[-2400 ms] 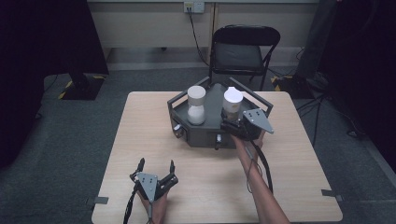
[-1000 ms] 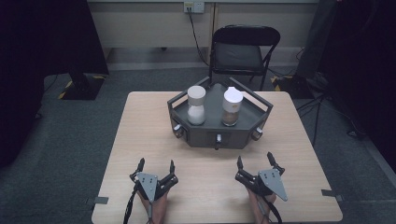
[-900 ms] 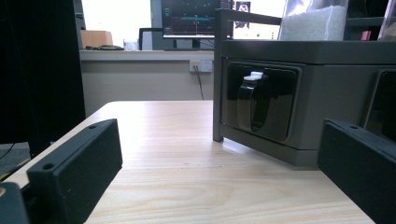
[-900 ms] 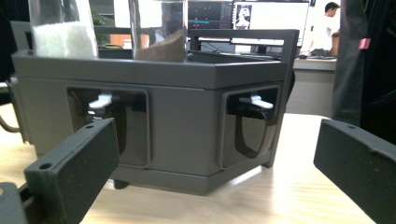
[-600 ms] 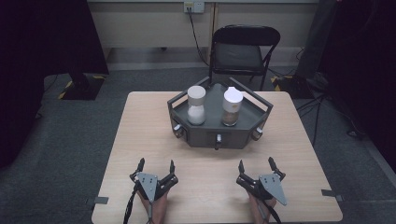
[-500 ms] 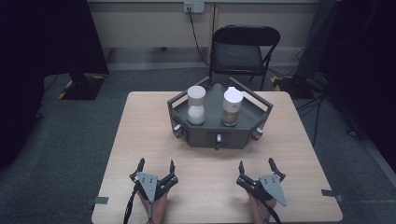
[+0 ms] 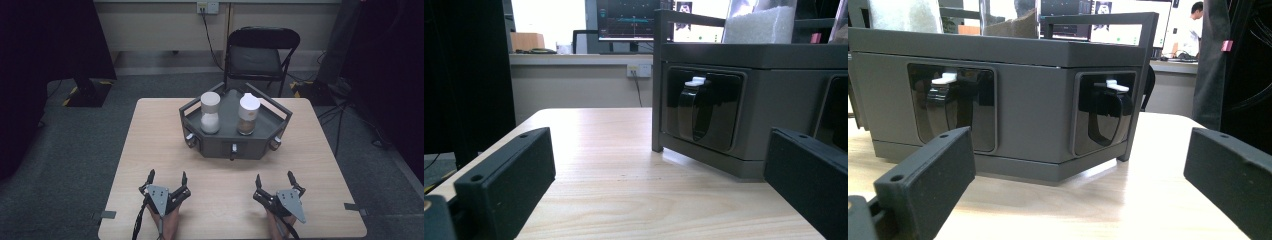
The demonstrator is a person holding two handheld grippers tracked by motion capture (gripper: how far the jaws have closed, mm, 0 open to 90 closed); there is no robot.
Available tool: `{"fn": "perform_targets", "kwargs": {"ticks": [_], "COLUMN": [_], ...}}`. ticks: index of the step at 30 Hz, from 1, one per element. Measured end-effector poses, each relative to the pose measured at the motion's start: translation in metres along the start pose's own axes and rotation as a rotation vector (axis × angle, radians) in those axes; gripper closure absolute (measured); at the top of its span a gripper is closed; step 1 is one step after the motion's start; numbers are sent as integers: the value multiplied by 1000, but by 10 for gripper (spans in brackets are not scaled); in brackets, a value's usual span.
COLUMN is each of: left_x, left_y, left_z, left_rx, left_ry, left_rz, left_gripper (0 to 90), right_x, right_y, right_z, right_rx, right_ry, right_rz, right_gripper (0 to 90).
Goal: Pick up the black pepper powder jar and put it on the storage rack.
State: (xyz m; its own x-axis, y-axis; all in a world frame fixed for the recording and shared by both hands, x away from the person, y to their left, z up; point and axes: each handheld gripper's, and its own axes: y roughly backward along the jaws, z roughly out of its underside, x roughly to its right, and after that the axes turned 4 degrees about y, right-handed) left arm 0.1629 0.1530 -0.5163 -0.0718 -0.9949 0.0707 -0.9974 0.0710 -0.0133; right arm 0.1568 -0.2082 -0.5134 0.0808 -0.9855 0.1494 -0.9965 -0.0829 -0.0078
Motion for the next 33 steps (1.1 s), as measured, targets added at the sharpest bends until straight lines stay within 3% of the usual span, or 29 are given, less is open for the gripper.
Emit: {"fn": "perform_targets", "kwargs": {"ticks": [5, 11, 33], "left_x": [-1, -1, -1], "left_y": [1, 1, 1], "left_z": [0, 0, 0], "left_rx": [0, -1, -1], "left_ry": [-1, -1, 0], "left_rz": [4, 4, 4], "left_gripper": [0, 0, 0], "right_x": [0, 5, 6], "right_y": [0, -1, 0], "right_z": [1, 1, 3], "right_rx": [6, -2, 9], "right_ry": [-7, -70, -72], "right_rz": [4, 5, 4], "right_gripper": [0, 0, 0]}}
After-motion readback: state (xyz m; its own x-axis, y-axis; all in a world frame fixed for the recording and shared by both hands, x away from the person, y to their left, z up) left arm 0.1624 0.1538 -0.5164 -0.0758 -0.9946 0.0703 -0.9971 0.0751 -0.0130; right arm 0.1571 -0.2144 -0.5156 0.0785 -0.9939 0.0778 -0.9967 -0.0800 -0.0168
